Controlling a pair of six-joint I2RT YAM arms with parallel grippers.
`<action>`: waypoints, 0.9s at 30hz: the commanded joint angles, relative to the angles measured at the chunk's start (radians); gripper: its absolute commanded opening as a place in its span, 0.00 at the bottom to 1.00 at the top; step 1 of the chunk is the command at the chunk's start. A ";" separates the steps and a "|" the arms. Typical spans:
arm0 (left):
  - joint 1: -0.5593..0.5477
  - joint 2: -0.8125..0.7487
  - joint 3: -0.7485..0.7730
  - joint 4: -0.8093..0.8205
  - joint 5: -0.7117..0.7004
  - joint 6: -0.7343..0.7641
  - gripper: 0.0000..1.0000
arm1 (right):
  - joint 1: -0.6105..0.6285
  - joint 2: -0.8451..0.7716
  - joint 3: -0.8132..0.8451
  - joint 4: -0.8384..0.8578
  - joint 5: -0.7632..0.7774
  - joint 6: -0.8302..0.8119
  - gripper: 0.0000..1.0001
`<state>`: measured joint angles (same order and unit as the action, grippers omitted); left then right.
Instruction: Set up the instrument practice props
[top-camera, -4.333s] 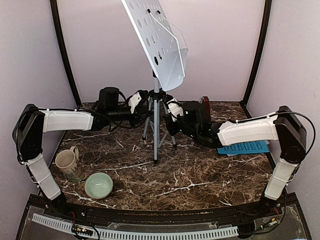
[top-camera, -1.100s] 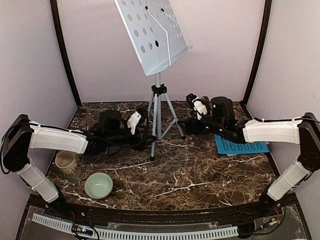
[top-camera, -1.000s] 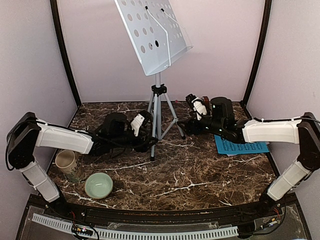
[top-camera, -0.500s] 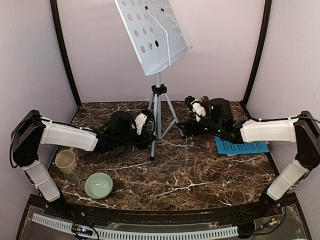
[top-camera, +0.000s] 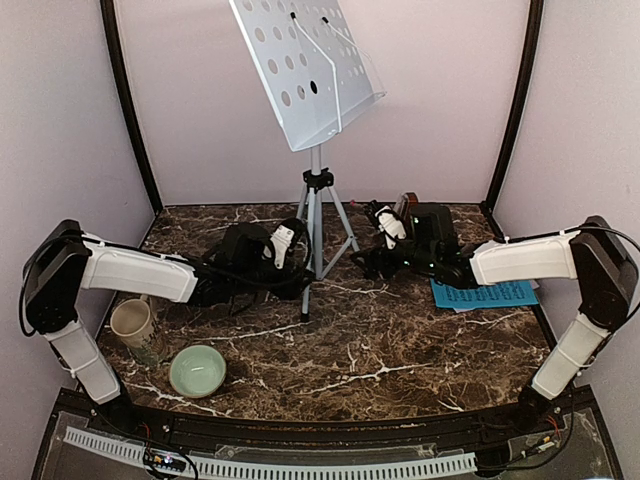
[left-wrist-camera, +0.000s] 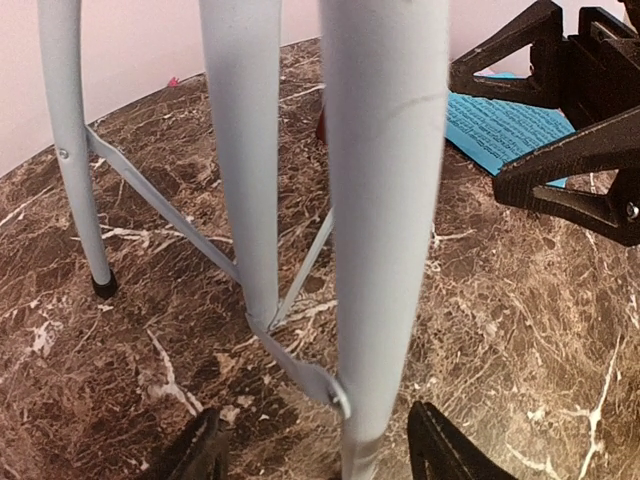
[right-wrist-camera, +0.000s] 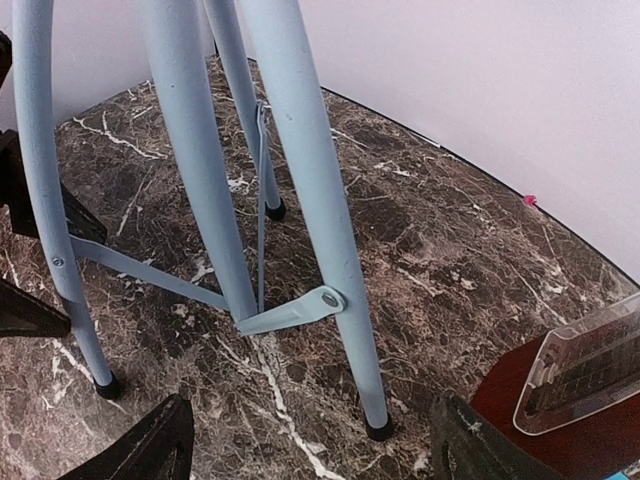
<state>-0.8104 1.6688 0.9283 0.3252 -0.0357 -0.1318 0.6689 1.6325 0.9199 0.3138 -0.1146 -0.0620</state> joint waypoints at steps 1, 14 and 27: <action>-0.022 0.053 0.076 -0.008 -0.060 -0.073 0.64 | -0.010 0.006 0.020 0.051 -0.010 0.005 0.82; -0.021 0.032 0.112 -0.163 -0.085 0.086 0.31 | -0.018 0.024 0.016 0.071 -0.024 -0.004 0.82; 0.036 -0.092 0.011 -0.214 -0.036 0.152 0.07 | -0.019 0.103 0.065 0.057 -0.066 -0.076 0.80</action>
<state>-0.8112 1.6566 0.9783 0.1642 -0.0673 -0.0448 0.6571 1.7081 0.9482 0.3431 -0.1486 -0.0978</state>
